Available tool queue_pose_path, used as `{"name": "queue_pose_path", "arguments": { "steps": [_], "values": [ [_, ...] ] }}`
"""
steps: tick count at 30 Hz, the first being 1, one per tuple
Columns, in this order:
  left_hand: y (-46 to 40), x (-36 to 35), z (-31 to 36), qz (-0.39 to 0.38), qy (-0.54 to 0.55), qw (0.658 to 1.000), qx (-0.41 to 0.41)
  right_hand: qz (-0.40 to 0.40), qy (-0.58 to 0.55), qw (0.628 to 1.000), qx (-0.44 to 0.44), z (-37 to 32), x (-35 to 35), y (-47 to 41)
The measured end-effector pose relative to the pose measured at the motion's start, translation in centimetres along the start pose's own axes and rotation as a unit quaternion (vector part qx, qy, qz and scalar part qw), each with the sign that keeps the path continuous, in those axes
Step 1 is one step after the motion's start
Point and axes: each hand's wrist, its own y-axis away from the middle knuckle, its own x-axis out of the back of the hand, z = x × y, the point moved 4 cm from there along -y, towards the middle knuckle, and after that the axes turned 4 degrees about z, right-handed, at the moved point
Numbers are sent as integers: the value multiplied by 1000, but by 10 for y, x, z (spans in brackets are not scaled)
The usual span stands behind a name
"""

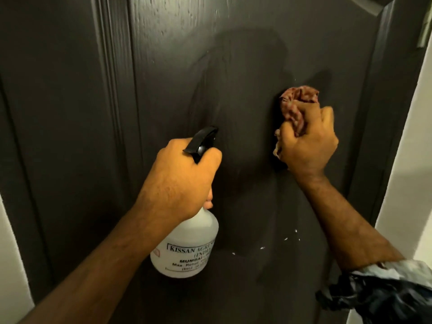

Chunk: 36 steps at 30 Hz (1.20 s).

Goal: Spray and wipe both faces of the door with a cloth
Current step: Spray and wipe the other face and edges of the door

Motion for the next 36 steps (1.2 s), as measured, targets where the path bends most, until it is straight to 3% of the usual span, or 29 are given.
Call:
{"name": "queue_pose_path", "arguments": {
  "steps": [4, 7, 9, 11, 13, 16, 18, 19, 23, 28, 32, 36],
  "values": [
    [4, -20, 2, -21, -10, 1000, 6, -97, 12, 984, 149, 16, 8, 75],
    [4, -41, 8, -24, -17, 1000, 7, -158, -10, 915, 370, 41, 27, 144],
    [5, -58, 13, -27, -20, 999, 11, -194, -15, 869, 455, 67, 36, 154],
    [5, -74, 19, -33, -27, 999, 21, -225, 4, 885, 407, 96, 36, 125],
    [4, -89, 25, -35, -32, 998, 35, -229, 40, 944, 236, 129, 34, 71],
    [1, -106, 28, -35, -41, 998, 42, -94, 54, 992, 65, 160, 38, -13],
    [-4, -121, 31, -29, -48, 997, 47, -39, 25, 998, -44, 169, 35, -59],
    [-5, -129, 31, -28, -50, 997, 54, -26, 21, 998, -59, 165, 31, -70],
    [-10, -166, 29, -43, -60, 994, 86, -20, -13, 1000, 5, 142, 19, -45],
    [-18, -208, 26, -59, -107, 984, 133, -63, -20, 989, 131, 154, 25, 61],
    [-11, -214, 21, -59, -119, 984, 121, -122, -30, 963, 238, 171, 45, 148],
    [0, -199, 13, -42, -105, 987, 110, -147, -34, 942, 300, 174, 48, 125]
  ]
}}
